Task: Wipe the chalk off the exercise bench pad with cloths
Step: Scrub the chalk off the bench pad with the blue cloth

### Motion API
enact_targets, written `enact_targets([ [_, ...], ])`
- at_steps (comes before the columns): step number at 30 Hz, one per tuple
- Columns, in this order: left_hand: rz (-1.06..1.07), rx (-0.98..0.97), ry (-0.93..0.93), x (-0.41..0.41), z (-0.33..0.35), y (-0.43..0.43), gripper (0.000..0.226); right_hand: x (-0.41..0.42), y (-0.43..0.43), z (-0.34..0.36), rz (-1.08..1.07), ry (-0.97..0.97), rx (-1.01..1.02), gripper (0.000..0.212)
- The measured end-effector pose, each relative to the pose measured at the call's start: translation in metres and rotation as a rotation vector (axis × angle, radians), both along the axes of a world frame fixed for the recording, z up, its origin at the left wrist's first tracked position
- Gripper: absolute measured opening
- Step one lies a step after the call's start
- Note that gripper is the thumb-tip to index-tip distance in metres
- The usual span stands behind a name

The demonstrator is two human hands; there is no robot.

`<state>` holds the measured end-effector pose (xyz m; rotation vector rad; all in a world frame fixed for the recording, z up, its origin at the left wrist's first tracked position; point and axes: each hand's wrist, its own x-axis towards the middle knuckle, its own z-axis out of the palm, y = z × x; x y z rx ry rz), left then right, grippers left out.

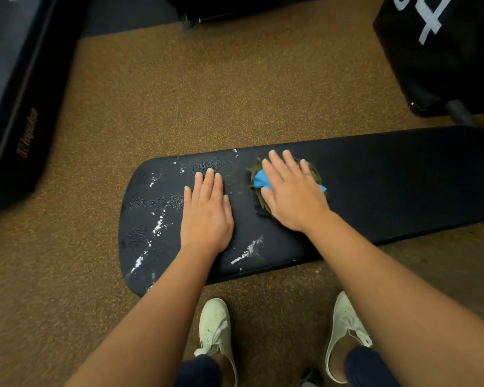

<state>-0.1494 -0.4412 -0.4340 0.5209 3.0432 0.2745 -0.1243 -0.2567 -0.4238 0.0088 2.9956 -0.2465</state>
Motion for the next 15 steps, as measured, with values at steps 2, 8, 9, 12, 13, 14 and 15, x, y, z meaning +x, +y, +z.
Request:
enact_targets([
  [2, 0.0, -0.003, -0.004, -0.001, 0.0, 0.0, 0.059, -0.007, -0.018, 0.001, -0.142, -0.007, 0.022, 0.061],
  [8, -0.008, -0.009, 0.001, -0.002, -0.002, -0.002, 0.054, 0.001, -0.022, 0.002, 0.119, 0.017, -0.004, 0.06],
  [9, -0.011, -0.012, 0.01, -0.003, -0.003, -0.002, 0.056, -0.005, -0.02, 0.0, 0.086, 0.021, 0.0, 0.061],
  [12, -0.016, -0.019, 0.011, -0.004, -0.005, -0.003, 0.062, -0.019, -0.036, -0.002, -0.16, 0.04, 0.013, 0.062],
  [13, -0.019, -0.018, 0.011, -0.004, -0.005, -0.003, 0.062, -0.018, -0.045, -0.003, -0.176, 0.043, 0.013, 0.062],
  [14, -0.019, -0.012, 0.008, -0.003, -0.005, -0.003, 0.062, -0.015, -0.05, -0.004, -0.128, 0.048, 0.004, 0.062],
  [15, -0.02, -0.005, 0.003, -0.003, -0.005, -0.003, 0.061, -0.01, -0.051, -0.005, -0.035, 0.054, 0.0, 0.061],
])
